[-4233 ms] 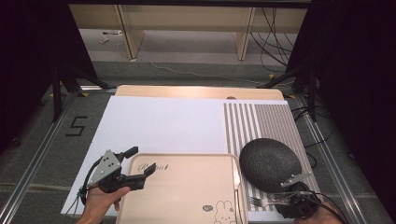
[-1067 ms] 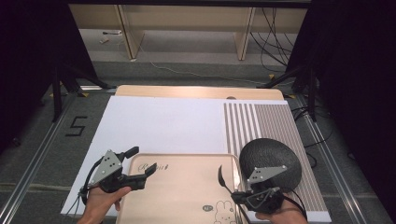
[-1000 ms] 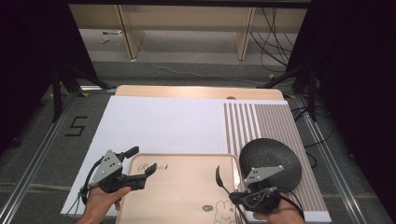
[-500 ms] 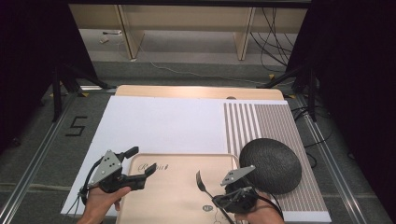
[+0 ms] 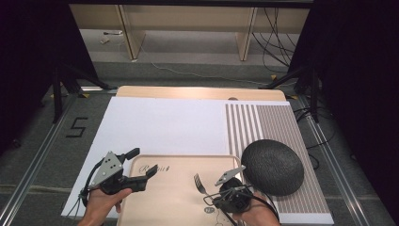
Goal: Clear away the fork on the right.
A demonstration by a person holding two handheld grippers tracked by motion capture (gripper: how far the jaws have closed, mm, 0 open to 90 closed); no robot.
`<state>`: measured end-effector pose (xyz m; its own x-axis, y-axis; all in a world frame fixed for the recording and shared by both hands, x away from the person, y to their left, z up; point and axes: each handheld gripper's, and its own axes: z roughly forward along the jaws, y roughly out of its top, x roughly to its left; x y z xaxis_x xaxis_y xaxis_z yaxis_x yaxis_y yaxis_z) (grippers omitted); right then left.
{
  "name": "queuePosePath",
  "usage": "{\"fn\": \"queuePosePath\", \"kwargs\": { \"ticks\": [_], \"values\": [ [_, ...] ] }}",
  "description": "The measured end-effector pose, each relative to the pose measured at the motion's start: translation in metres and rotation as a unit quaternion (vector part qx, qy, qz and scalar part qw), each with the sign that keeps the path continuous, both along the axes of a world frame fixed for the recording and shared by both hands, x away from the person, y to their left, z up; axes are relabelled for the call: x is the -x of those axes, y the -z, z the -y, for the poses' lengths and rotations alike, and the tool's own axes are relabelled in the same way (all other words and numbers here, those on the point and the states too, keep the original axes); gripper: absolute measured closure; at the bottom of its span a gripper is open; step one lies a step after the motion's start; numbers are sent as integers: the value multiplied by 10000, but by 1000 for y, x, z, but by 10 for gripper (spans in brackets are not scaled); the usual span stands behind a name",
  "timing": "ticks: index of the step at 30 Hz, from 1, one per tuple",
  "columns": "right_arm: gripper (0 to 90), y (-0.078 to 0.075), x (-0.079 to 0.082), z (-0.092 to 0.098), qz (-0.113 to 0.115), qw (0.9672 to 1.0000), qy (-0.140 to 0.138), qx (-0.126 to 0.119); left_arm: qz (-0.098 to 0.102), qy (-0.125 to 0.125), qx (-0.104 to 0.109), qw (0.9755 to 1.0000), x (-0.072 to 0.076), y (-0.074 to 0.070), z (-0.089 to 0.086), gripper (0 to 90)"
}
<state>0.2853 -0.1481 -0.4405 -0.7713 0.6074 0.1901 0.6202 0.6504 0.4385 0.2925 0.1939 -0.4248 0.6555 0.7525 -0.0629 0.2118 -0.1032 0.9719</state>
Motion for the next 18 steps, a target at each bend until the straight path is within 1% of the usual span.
{"fn": "queuePosePath", "kwargs": {
  "ticks": [9, 18],
  "values": [
    [847, 13, -6, -11, -158, 9994, -47, 288, -4, 17, 6, 10000, 0, 0, 0, 161],
    [843, 20, -7, -16, -199, 9986, -128, 475, -2, 16, 2, 10000, 0, 0, 0, 161]
  ]
}}
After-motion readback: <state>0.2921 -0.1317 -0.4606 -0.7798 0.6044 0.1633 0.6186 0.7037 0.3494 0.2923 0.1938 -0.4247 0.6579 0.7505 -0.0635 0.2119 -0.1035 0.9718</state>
